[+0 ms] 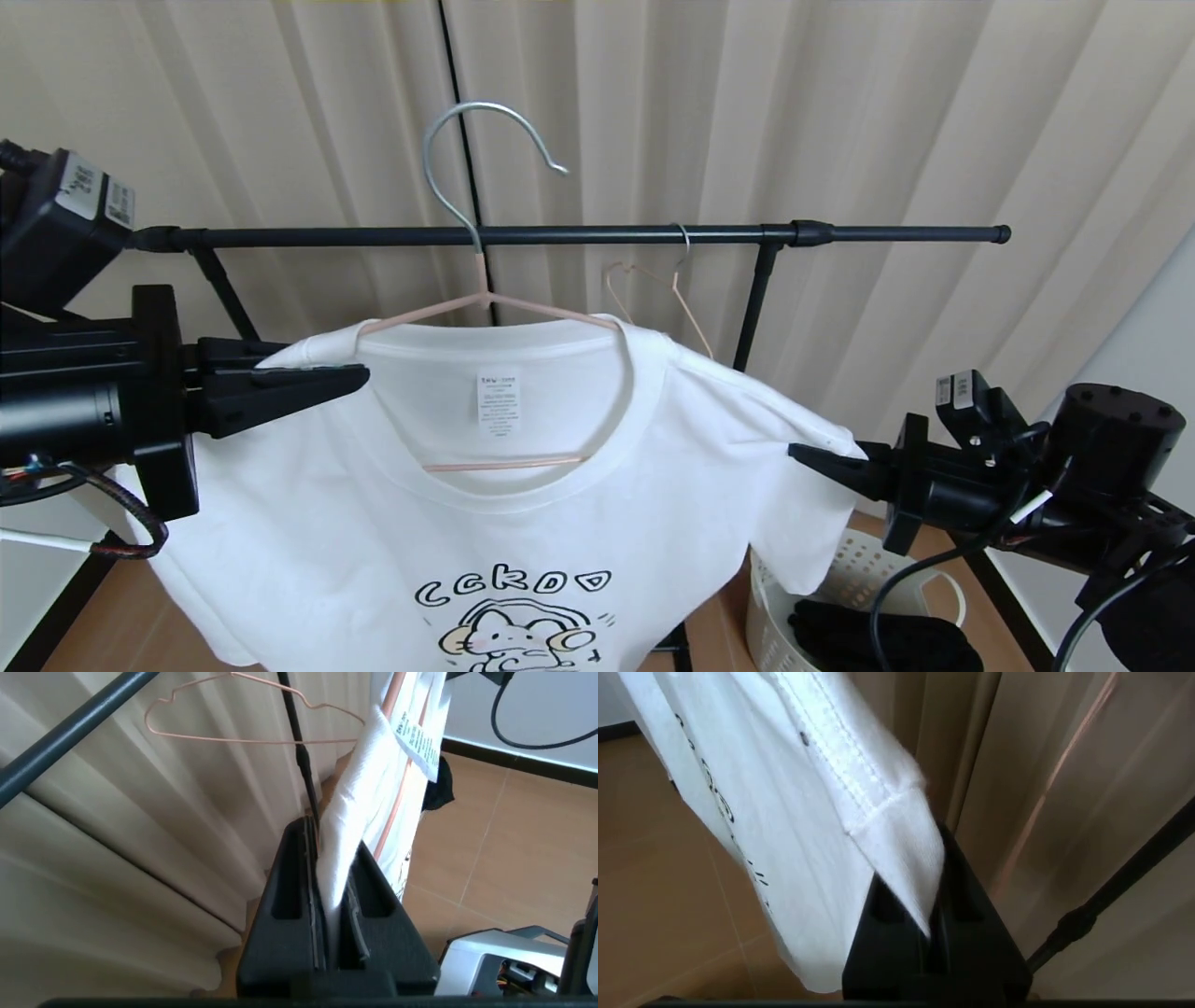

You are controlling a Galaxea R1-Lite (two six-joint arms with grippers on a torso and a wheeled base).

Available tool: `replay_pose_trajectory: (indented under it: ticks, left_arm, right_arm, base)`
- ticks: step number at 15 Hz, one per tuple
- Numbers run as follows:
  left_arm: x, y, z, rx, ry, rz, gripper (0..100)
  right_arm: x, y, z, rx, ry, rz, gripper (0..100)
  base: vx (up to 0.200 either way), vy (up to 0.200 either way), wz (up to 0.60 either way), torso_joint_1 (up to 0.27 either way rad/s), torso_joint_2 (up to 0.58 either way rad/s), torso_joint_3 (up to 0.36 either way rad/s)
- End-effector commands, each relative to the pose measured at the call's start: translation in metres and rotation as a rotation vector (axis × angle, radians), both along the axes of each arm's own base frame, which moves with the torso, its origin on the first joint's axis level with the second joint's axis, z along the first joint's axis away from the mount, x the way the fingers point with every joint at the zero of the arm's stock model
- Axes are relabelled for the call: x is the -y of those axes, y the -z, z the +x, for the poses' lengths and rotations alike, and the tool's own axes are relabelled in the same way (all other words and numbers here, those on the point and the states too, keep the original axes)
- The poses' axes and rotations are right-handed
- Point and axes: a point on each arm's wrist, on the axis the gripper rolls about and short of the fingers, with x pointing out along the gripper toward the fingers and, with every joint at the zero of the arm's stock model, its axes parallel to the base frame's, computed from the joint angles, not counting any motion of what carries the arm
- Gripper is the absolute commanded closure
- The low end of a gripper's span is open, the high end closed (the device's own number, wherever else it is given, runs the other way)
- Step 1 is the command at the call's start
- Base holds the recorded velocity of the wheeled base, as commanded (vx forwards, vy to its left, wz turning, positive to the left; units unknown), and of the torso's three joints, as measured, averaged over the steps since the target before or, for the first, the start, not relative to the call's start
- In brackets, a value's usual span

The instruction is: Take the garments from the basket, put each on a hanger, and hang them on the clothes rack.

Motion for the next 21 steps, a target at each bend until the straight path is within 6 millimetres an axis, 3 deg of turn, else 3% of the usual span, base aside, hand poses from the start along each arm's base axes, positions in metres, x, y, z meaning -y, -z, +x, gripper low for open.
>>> replay_pose_trajectory:
  ticks: [1,8,9,16,21]
  left_arm:
    - [-0.005,0.0,-0.006,0.01,-0.019,-0.002,100]
    - [-0.008,0.005,-0.004,-0.009,-0.04,0.002,100]
    - [-0.008,0.005,-0.004,-0.009,-0.04,0.002,100]
    - [-0.013,0.013,0.0,-0.067,-0.081,-0.012,100]
    - [-0.014,0.039,0.008,-0.155,-0.169,0.042,100]
  right_arm:
    - [0.002,-0.001,0.001,0.004,0.008,0.0,100]
    - [0.002,-0.002,0.0,0.007,0.011,0.001,100]
    - [0.002,-0.002,0.0,0.007,0.011,0.001,0]
    - [0.002,-0.019,-0.012,0.066,0.002,0.013,0]
    - [-0.004,-0.035,-0.022,0.119,-0.021,0.028,0]
  base:
    - [0.0,0.0,0.0,0.0,0.0,0.0]
    - [0.0,0.0,0.0,0.0,0.0,0.0]
    - [0.0,0.0,0.0,0.0,0.0,0.0]
    - [0.0,0.0,0.0,0.0,0.0,0.0]
    - [0.0,0.0,0.0,0.0,0.0,0.0]
